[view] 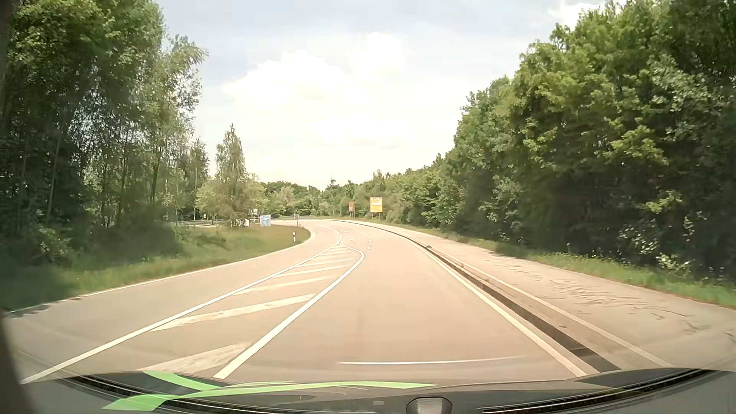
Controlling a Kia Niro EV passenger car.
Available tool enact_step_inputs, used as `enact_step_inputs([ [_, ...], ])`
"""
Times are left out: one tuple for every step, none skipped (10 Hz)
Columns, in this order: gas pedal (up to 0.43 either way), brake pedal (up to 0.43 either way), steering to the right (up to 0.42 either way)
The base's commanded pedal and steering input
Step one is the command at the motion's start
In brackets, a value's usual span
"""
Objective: Follow the waypoints while adhering to traffic rules and regulations
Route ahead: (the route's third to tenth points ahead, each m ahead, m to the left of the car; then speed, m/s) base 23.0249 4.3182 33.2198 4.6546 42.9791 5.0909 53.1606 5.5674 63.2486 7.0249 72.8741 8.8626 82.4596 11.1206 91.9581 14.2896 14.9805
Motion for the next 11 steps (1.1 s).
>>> enact_step_inputs([
  [0.087, 0.000, -0.004],
  [0.087, 0.000, -0.004],
  [0.087, 0.000, -0.004],
  [0.087, 0.000, -0.004],
  [0.087, 0.000, -0.004],
  [0.087, 0.000, -0.004],
  [0.087, 0.000, -0.004],
  [0.087, 0.000, -0.004],
  [0.087, 0.000, -0.004],
  [0.087, 0.000, -0.004],
  [0.087, 0.000, -0.004],
])
